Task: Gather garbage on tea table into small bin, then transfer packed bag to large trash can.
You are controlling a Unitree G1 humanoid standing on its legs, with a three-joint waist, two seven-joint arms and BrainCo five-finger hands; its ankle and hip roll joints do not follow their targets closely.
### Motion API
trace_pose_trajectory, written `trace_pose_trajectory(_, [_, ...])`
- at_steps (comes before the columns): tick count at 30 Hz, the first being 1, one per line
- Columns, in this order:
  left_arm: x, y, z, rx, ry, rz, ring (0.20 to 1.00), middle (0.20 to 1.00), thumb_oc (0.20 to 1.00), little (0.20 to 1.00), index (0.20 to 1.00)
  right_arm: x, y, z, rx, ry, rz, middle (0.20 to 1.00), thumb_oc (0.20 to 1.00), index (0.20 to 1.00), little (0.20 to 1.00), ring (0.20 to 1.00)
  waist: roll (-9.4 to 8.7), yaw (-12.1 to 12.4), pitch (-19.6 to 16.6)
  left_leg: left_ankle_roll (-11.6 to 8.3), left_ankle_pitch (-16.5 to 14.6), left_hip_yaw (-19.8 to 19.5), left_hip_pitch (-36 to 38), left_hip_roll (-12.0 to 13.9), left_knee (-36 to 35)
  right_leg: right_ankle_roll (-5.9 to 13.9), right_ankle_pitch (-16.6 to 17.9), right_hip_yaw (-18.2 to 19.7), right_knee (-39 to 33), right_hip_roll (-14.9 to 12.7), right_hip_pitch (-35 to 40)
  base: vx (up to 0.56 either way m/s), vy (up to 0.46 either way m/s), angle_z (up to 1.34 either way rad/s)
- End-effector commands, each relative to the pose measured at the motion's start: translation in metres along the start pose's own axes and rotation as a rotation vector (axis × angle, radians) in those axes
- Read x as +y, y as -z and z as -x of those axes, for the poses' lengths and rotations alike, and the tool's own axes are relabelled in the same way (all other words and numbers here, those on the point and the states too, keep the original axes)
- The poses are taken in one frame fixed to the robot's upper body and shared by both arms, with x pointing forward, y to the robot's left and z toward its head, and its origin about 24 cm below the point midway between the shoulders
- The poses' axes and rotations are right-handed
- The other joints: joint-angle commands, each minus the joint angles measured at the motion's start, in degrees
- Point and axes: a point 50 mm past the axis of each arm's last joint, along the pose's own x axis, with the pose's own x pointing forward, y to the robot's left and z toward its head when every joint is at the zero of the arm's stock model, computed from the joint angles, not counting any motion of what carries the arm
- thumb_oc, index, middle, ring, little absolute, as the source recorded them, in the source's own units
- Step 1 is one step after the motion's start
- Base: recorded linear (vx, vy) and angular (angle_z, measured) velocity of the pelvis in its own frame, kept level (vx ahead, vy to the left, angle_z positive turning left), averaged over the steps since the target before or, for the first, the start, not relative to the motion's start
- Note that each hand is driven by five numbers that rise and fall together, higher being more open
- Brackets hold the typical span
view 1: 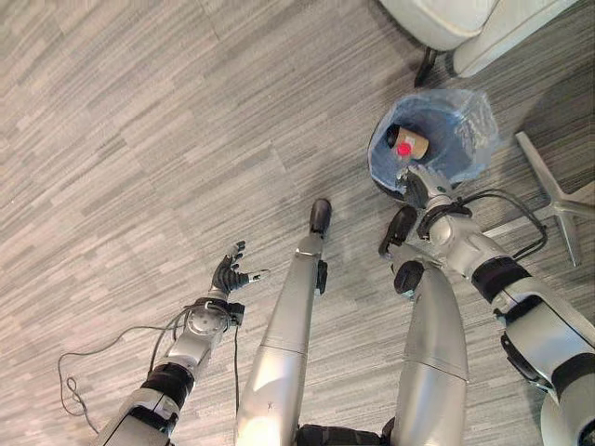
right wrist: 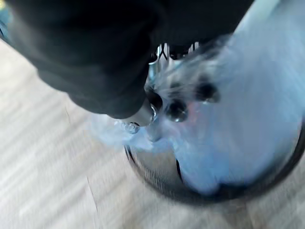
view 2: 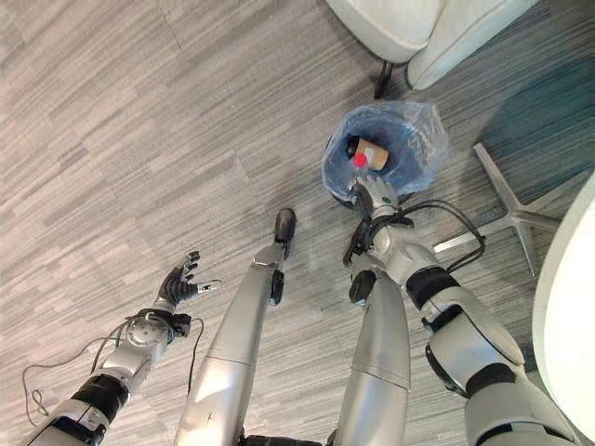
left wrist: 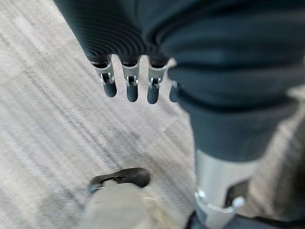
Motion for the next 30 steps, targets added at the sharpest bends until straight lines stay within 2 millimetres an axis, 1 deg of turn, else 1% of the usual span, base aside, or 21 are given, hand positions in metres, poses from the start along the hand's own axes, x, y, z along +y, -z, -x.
trace_pose_trajectory(1, [0.006,0.020,0.012,0.062,-0.016,0.000,1.000,1.000,1.000,1.000,1.000,0.016,-0.001,0.012,0.001,-0.010,-0.148,0.200,0.200,0.200,0.200,0.200,0.36,0.11,-2.86,-1.32,-5.33,0.95,3.73,0.71,-1.74,5.84,-3.93,2.68,-4.54,0.74,4.74,-0.04,0.005,-0.04])
trace_pose_trajectory(2, [0.006,0.020,0.012,0.063,-0.015,-0.001,1.000,1.000,1.000,1.000,1.000,0.016,0.000,0.012,0.002,-0.011,-0.149,0.200,0.200,0.200,0.200,0.200,0.39,0.14,-2.85,-1.32,-5.27,0.91,3.93,0.73,-1.91,5.84,-3.87,2.62,-4.71,0.77,4.96,-0.04,0.027,-0.02])
trace_pose_trajectory(3, [0.007,0.022,0.013,0.069,-0.017,0.001,1.000,1.000,1.000,1.000,1.000,0.016,-0.002,0.015,-0.003,0.002,-0.211,0.200,0.200,0.200,0.200,0.200,-0.03,-0.10,-2.86,-1.38,-5.06,1.01,6.85,0.85,-3.69,6.20,-3.17,2.17,-6.54,0.74,7.87,-0.02,0.043,0.03])
trace_pose_trajectory(4, [0.007,0.025,0.014,0.082,-0.019,0.010,1.000,1.000,1.000,1.000,1.000,0.018,-0.007,0.022,-0.016,0.012,-0.320,0.200,0.200,0.200,0.200,0.200,-0.71,-0.46,-2.89,-1.38,-4.80,1.28,12.27,1.01,-6.76,6.84,-1.78,1.75,-9.88,0.77,12.94,-0.02,0.068,-0.02])
trace_pose_trajectory(5, [0.008,0.027,0.015,0.090,-0.022,0.008,1.000,1.000,1.000,1.000,1.000,0.024,-0.009,0.027,-0.018,-0.002,-0.377,0.200,0.200,0.200,0.200,0.200,-1.04,-0.63,-2.90,-1.35,-4.63,1.37,15.75,1.17,-8.70,7.13,-1.02,1.38,-12.03,0.77,16.31,0.01,0.072,-0.04])
trace_pose_trajectory(7, [0.007,0.038,0.019,0.137,-0.019,0.008,1.000,1.000,1.000,1.000,1.000,0.041,-0.016,0.042,-0.001,-0.038,-0.586,0.200,0.200,0.200,0.200,0.200,-2.08,-1.06,-3.47,-1.31,-4.29,1.99,23.49,1.50,-12.65,7.63,0.06,0.58,-16.46,1.01,24.08,0.06,0.048,-0.23])
trace_pose_trajectory(9, [0.006,0.044,0.023,0.162,-0.017,0.016,1.000,1.000,1.000,1.000,1.000,0.051,-0.019,0.051,0.016,-0.059,-0.709,0.200,0.200,0.200,0.200,0.200,-2.52,-1.35,-4.34,-1.25,-4.12,2.15,26.98,1.67,-14.54,7.99,0.79,0.01,-18.54,1.07,27.50,0.04,0.052,-0.22])
trace_pose_trajectory(10, [0.006,0.047,0.025,0.176,-0.015,0.019,1.000,1.000,1.000,1.000,1.000,0.056,-0.023,0.056,0.020,-0.070,-0.773,0.200,0.200,0.200,0.200,0.200,-2.85,-1.67,-4.90,-0.92,-2.52,2.42,27.70,1.36,-15.39,7.71,2.76,-0.38,-20.07,0.88,28.48,0.01,0.065,-0.04])
trace_pose_trajectory(12, [0.005,0.055,0.031,0.204,-0.012,0.026,1.000,1.000,1.000,1.000,1.000,0.063,-0.025,0.066,0.030,-0.085,-0.865,0.200,0.200,0.200,0.200,0.200,-3.17,-1.89,-6.53,-0.99,-2.36,2.73,31.14,1.52,-17.54,8.03,3.30,-0.63,-22.23,1.15,31.72,0.08,0.041,0.03])
trace_pose_trajectory(13, [0.003,0.060,0.035,0.220,-0.007,0.032,1.000,1.000,1.000,1.000,1.000,0.066,-0.027,0.070,0.027,-0.099,-0.905,0.200,0.200,0.200,0.200,0.200,-3.41,-2.08,-7.57,-1.06,-2.27,2.80,32.87,1.63,-18.80,8.17,3.48,-0.64,-23.46,1.35,33.49,0.09,0.021,-0.02])
trace_pose_trajectory(14, [0.003,0.060,0.035,0.220,-0.007,0.031,1.000,1.000,1.000,1.000,1.000,0.066,-0.027,0.071,0.027,-0.100,-0.905,0.200,0.200,0.200,0.200,0.200,-3.40,-2.08,-7.50,-1.06,-2.24,2.79,33.03,1.64,-18.90,8.17,3.51,-0.67,-23.55,1.37,33.65,0.14,0.033,-0.06])
trace_pose_trajectory(15, [0.003,0.069,0.044,0.252,-0.013,0.047,1.000,1.000,1.000,1.000,1.000,0.070,-0.028,0.081,0.025,-0.121,-0.975,0.200,0.200,0.200,0.200,0.200,-3.79,-2.33,-9.82,-1.24,-2.06,3.18,36.37,2.19,-21.10,8.49,3.91,-0.80,-25.58,1.76,36.86,0.09,0.020,-0.12])
trace_pose_trajectory(16, [0.003,0.069,0.045,0.252,-0.013,0.047,1.000,1.000,1.000,1.000,1.000,0.070,-0.028,0.081,0.026,-0.121,-0.975,0.200,0.200,0.200,0.200,0.200,-3.78,-2.33,-9.78,-1.24,-2.04,3.18,36.50,2.20,-21.17,8.49,3.94,-0.81,-25.66,1.78,36.99,0.17,0.020,-0.12])
trace_pose_trajectory(17, [0.006,0.076,0.053,0.274,-0.017,0.052,1.000,1.000,1.000,1.000,1.000,0.069,-0.028,0.089,0.015,-0.135,-1.015,0.200,0.200,0.200,0.200,0.200,-4.38,-2.69,-11.82,-1.26,-2.11,3.71,39.33,2.70,-22.81,8.81,4.07,-1.04,-27.27,2.15,39.70,0.13,0.013,-0.17])
trace_pose_trajectory(19, [0.008,0.081,0.061,0.289,-0.020,0.055,1.000,1.000,1.000,1.000,1.000,0.071,-0.029,0.097,0.009,-0.155,-1.083,0.200,0.200,0.200,0.200,0.200,-4.90,-2.95,-13.77,-1.24,-2.21,4.33,41.94,2.96,-24.16,9.18,4.27,-0.98,-29.01,2.62,42.34,0.14,0.021,-0.16])
trace_pose_trajectory(21, [0.011,0.087,0.069,0.308,-0.022,0.057,1.000,1.000,1.000,1.000,1.000,0.076,-0.032,0.106,0.018,-0.184,-1.202,0.200,0.200,0.200,0.200,0.200,-5.34,-3.06,-15.58,-1.04,-2.49,4.93,44.62,3.18,-25.40,9.50,4.58,-0.39,-30.39,3.25,44.46,0.09,0.033,-0.14])
trace_pose_trajectory(23, [0.013,0.091,0.075,0.323,-0.025,0.066,1.000,1.000,1.000,1.000,1.000,0.080,-0.036,0.110,0.022,-0.224,-1.272,0.200,0.200,0.200,0.200,0.200,-5.71,-3.16,-17.44,-0.86,-2.52,5.55,46.75,3.16,-26.60,9.77,5.03,-0.12,-31.72,3.73,46.26,0.07,0.040,-0.20])
trace_pose_trajectory(24, [0.013,0.091,0.076,0.324,-0.025,0.066,1.000,1.000,1.000,1.000,1.000,0.081,-0.036,0.111,0.022,-0.224,-1.273,0.200,0.200,0.200,0.200,0.200,-5.71,-3.11,-17.37,-0.86,-2.49,5.60,46.95,3.18,-26.72,9.78,5.06,-0.08,-31.80,3.76,46.42,0.05,0.034,-0.35])
trace_pose_trajectory(26, [0.014,0.096,0.084,0.341,-0.026,0.080,1.000,1.000,1.000,1.000,1.000,0.082,-0.042,0.117,0.003,-0.280,-1.343,0.200,0.200,0.200,0.200,0.200,-6.13,-3.01,-19.62,-0.56,-2.86,6.59,50.30,3.07,-28.58,10.20,5.55,0.95,-33.72,4.40,48.83,0.10,0.075,-0.23])
trace_pose_trajectory(27, [0.013,0.098,0.089,0.344,-0.021,0.083,1.000,1.000,1.000,1.000,1.000,0.081,-0.049,0.120,-0.031,-0.301,-1.377,0.200,0.200,0.200,0.200,0.200,-6.39,-2.85,-20.91,-0.41,-3.09,7.09,51.88,2.98,-29.48,10.53,5.79,1.34,-34.43,4.58,49.83,0.11,0.095,-0.17])
trace_pose_trajectory(30, [0.014,0.095,0.092,0.329,-0.009,0.083,1.000,1.000,1.000,1.000,1.000,0.074,-0.056,0.120,-0.091,-0.320,-1.387,0.200,0.200,0.200,0.200,0.200,-6.60,-2.59,-21.67,-0.04,-3.42,7.66,53.65,2.97,-30.15,10.94,6.43,2.40,-34.50,4.74,50.42,0.02,0.056,-0.39])
